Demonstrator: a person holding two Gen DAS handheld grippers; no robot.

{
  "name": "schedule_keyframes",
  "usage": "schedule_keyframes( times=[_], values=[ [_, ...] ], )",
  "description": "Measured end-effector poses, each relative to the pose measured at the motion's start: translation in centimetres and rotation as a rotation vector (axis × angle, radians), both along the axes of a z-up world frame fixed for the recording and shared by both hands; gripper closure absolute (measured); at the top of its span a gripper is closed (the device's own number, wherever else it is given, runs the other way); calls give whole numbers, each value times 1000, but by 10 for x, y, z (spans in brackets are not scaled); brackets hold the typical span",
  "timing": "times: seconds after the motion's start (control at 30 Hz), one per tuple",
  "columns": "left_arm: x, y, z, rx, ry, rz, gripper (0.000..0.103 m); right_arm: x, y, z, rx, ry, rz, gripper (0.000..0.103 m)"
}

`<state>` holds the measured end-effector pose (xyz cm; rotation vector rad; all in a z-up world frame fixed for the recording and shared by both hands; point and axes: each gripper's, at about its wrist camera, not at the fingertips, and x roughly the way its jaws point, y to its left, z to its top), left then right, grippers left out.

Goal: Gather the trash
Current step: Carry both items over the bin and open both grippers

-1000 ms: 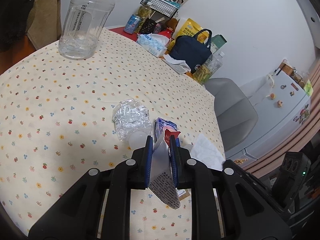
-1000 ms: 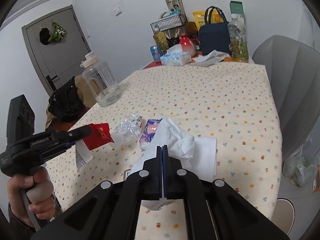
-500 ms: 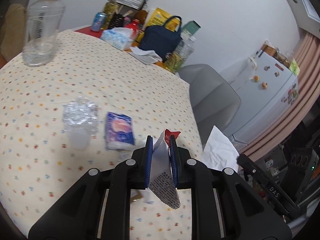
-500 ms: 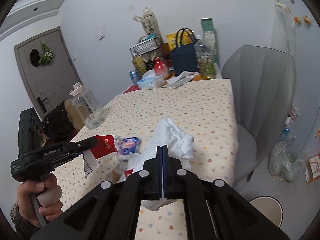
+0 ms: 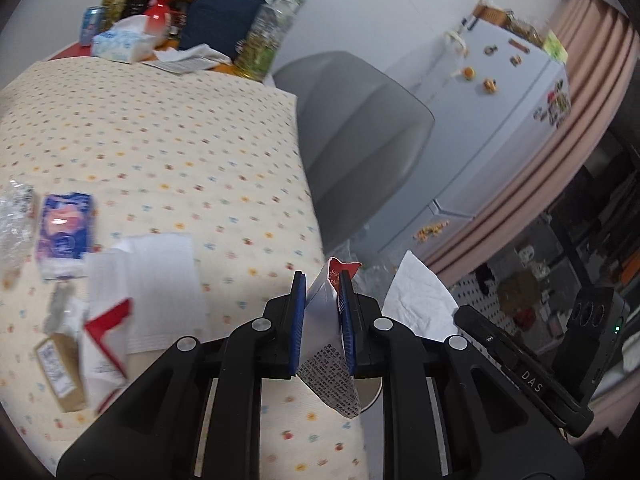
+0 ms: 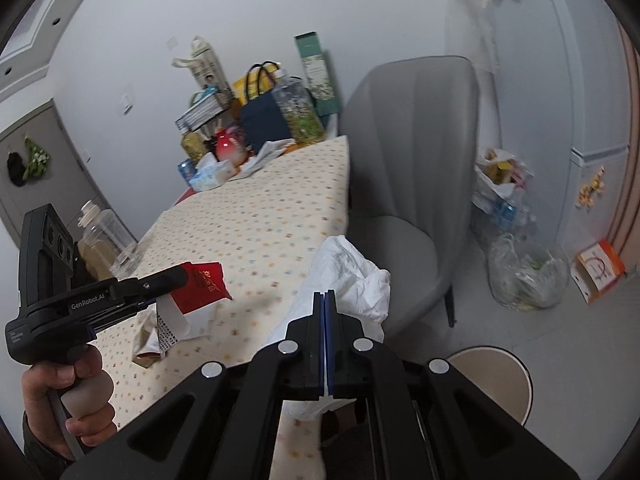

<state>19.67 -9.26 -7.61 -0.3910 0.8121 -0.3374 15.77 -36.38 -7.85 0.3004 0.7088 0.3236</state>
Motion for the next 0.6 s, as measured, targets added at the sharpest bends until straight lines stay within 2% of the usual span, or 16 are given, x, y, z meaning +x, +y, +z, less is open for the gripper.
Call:
schedule_keyframes(
  times=[0.23,0.6],
  values=[
    [20,-64,-20,42,51,-96,86,-1,-48,-29,26,50,-77,101],
    [43,-136,-54,133,127,-181,86,4,-109,-93,95,164,-175,101]
  ],
)
